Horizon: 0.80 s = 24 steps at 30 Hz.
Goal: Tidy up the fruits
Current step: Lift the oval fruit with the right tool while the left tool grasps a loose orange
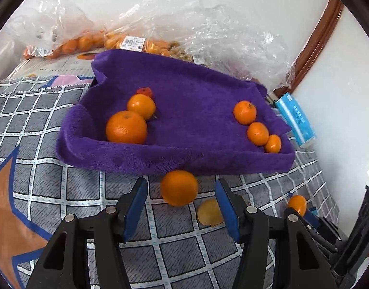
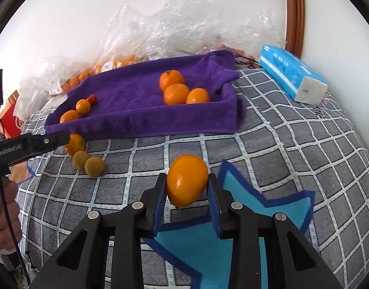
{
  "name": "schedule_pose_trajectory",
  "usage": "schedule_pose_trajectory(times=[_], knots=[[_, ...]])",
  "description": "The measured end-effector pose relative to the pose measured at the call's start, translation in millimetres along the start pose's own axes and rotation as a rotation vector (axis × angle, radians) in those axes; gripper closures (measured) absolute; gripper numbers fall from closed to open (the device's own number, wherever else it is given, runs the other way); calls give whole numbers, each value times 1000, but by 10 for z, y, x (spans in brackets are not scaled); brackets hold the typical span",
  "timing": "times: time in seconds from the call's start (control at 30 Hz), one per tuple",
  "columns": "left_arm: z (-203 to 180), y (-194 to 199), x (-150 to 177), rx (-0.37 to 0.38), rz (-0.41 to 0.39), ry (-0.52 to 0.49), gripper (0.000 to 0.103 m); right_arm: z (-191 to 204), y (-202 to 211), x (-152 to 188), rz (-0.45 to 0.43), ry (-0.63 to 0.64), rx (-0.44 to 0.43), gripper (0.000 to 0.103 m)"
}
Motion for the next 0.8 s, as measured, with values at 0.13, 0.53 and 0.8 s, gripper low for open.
schedule_pose_trajectory(times=[0.13, 0.53, 0.8], knots=[[-18, -108, 14, -28, 18, 3, 59, -15, -86, 26, 27, 0, -9, 70], [167, 60, -15, 6, 18, 73, 68, -12, -13, 120, 45, 15, 7, 70], [445, 401, 72, -14, -27, 117, 68, 77, 283, -41, -14, 4, -2, 70]])
Point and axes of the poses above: each gripper's, at about its wrist camera, not at the fingertips, and y roughly against the way its jaws point, z to its left, x to its underside, the point moved 7 cm from there along -y, roughly the way its jaws point, and after that the axes turned 10 degrees about y, right-handed, at the moved point
